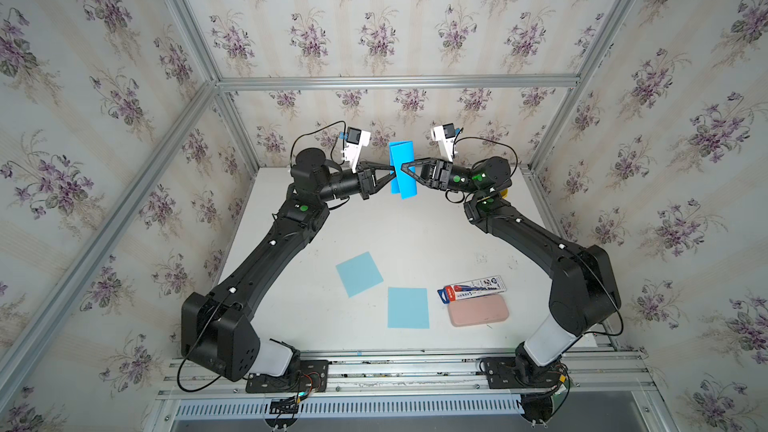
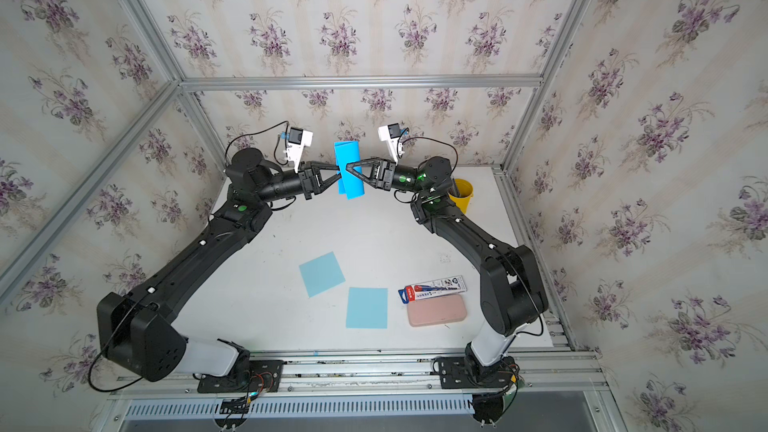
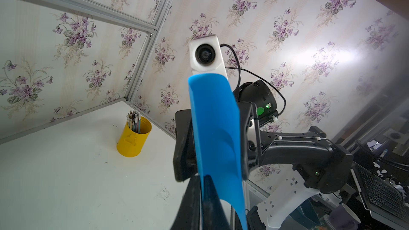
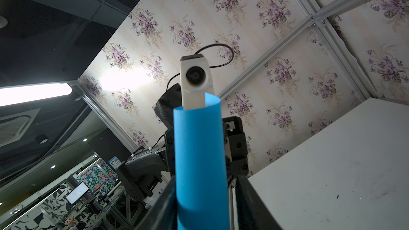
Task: Fold the square paper along the opposite sides
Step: Fold the paper.
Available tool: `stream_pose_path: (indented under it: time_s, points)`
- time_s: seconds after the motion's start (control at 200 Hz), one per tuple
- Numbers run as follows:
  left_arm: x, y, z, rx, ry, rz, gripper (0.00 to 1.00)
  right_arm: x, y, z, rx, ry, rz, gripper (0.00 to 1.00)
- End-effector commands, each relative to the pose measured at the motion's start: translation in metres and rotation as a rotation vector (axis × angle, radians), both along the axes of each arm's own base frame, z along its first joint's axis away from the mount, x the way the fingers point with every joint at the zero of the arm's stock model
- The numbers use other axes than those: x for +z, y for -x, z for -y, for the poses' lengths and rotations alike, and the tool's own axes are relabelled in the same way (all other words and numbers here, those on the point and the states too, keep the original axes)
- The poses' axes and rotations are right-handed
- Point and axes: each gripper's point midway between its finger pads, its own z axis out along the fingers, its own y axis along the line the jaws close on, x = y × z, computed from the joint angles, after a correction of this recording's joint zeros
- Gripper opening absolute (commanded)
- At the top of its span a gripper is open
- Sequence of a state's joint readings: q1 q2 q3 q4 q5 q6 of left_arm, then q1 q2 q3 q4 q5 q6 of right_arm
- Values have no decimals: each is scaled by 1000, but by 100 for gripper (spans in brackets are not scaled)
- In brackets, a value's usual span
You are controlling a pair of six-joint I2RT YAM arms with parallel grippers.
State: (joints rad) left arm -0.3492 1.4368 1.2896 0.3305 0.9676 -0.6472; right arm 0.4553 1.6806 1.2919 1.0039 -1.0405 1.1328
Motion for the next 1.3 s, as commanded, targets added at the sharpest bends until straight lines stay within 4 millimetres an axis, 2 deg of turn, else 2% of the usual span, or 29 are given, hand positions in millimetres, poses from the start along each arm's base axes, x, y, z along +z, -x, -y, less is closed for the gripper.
stream_pose_path:
  time_s: [0.0,0.26,0.425,0.564,0.769,0.794,0.804,0.824,0.959,1.294]
  points:
    - [8,4,2,-26,18,37,11,11,8,2,19,-23,42,36]
    - [7,7,9,-56,24,37,15,15,11,3,26,-41,45,18]
    - [4,8,10,-63,21,34,17,17,12,4,23,-47,51,11]
    - [6,10,10,-63,24,41,21,18,12,5,21,-48,52,9]
    - [9,13,2,-48,35,57,33,17,7,13,-6,-47,44,7]
    - [7,12,1,-45,37,56,33,17,6,14,-8,-47,47,7]
    - [16,19,-2,-44,46,78,33,18,6,14,-11,-48,47,7]
    - [18,21,-4,-39,50,84,34,18,6,15,-12,-47,44,7]
    - [19,20,-7,-25,56,84,36,18,3,15,-31,-42,47,7]
    - [20,17,6,-26,17,75,37,19,0,17,-80,-32,50,7]
